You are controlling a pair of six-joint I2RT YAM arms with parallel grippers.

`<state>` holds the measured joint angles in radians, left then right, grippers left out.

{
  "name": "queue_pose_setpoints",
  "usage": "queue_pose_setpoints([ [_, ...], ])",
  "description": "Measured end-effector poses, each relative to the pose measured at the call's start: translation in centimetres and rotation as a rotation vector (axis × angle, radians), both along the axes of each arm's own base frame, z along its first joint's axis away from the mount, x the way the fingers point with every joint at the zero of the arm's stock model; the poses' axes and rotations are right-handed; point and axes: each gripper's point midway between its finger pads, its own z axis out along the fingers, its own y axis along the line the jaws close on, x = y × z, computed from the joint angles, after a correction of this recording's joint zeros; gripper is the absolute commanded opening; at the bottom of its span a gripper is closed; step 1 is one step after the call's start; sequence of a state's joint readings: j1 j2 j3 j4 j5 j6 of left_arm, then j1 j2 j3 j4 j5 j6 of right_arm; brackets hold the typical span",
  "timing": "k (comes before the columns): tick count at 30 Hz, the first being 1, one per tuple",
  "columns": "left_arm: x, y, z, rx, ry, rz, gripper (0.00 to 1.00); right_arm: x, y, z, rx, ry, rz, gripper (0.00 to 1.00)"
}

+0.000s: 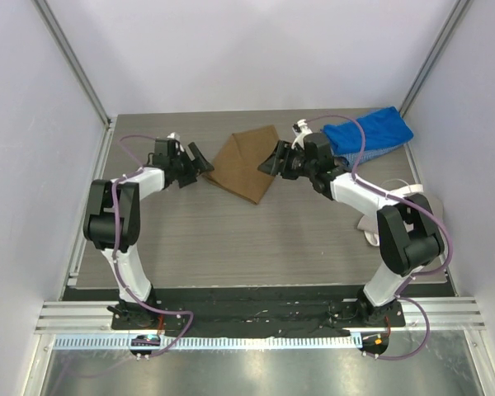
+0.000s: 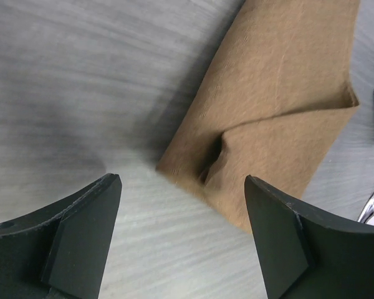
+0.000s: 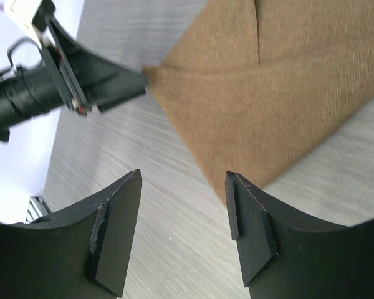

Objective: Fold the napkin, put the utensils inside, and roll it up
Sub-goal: Fold the napkin

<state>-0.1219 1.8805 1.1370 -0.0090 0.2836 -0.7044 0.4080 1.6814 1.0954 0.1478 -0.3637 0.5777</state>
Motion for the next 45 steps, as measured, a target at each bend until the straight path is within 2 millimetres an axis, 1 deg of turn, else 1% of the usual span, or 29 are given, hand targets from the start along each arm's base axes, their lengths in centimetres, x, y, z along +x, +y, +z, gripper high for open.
queue_pose_setpoints([
  [3,0.9,-0.3,-0.2,-0.014,-0.022,-0.005,0.77,-0.7,-0.4,-0.5,-0.014,0.010,0.001,0.64],
  [4,1.1,-0.4,-0.3,-0.016,-0.022,-0.005,0.72,-0.8,-0.4,-0.7,-0.017,0.014,0.002,0.64],
  [7,1.6,-0.6,-0.8,-0.028,-0.022,-0.003,0.63,-1.0,-0.5,-1.0,-0.025,0.017,0.004,0.64],
  [9,1.6,-0.7,-1.1,-0.034,-0.015,-0.005,0.61,-1.0,-0.6,-1.1,-0.027,0.018,0.005,0.64],
  [10,1.6,-0.7,-1.3,-0.036,-0.012,-0.005,0.57,-1.0,-0.6,-1.1,-0.028,0.018,0.005,0.64],
  [15,1.8,-0.8,-1.6,-0.043,-0.014,-0.008,0.45,-1.1,-0.7,-1.2,-0.035,0.021,0.007,0.64],
  [16,1.8,-0.9,-1.6,-0.045,-0.015,-0.008,0.38,-1.1,-0.7,-1.3,-0.036,0.022,0.007,0.64],
  [18,1.9,-0.9,-1.9,-0.046,-0.016,-0.011,0.33,-1.2,-0.7,-1.4,-0.041,0.024,0.009,0.64],
  [21,1.9,-1.0,-2.1,-0.052,-0.013,-0.012,0.22,-1.3,-0.8,-1.6,-0.055,0.024,0.015,0.64],
  [22,1.9,-1.0,-2.2,-0.053,-0.012,-0.013,0.14,-1.3,-0.9,-1.7,-0.062,0.023,0.017,0.64],
  [24,1.9,-1.1,-2.2,-0.060,-0.009,-0.014,0.07,-1.4,-1.1,-2.0,-0.081,0.019,0.022,0.64],
  [25,1.9,-1.2,-2.2,-0.064,-0.007,-0.014,0.00,-1.4,-1.2,-2.2,-0.094,0.016,0.024,0.64],
  [29,1.8,-1.3,-2.1,-0.073,-0.001,-0.012,0.00,-1.4,-1.6,-2.7,-0.168,-0.006,0.031,0.64],
  [32,1.6,-1.3,-2.2,-0.074,0.013,-0.008,0.00,-1.5,-1.2,-2.9,-0.244,-0.050,0.043,0.64],
  [36,0.5,-1.2,-1.9,-0.080,0.049,0.003,0.00,-2.6,1.1,-2.7,-0.357,-0.133,0.098,0.64],
  [40,-1.9,-0.9,-1.3,-0.082,0.099,0.014,0.00,-3.9,4.0,-2.8,-0.450,-0.220,0.155,0.65],
  [41,-2.8,-0.8,-1.2,-0.080,0.117,0.016,0.00,-4.4,5.0,-2.9,-0.474,-0.245,0.173,0.66],
  [45,-5.5,-0.4,-0.4,-0.073,0.156,0.020,0.00,-6.0,7.8,-4.5,-0.566,-0.314,0.235,0.69],
])
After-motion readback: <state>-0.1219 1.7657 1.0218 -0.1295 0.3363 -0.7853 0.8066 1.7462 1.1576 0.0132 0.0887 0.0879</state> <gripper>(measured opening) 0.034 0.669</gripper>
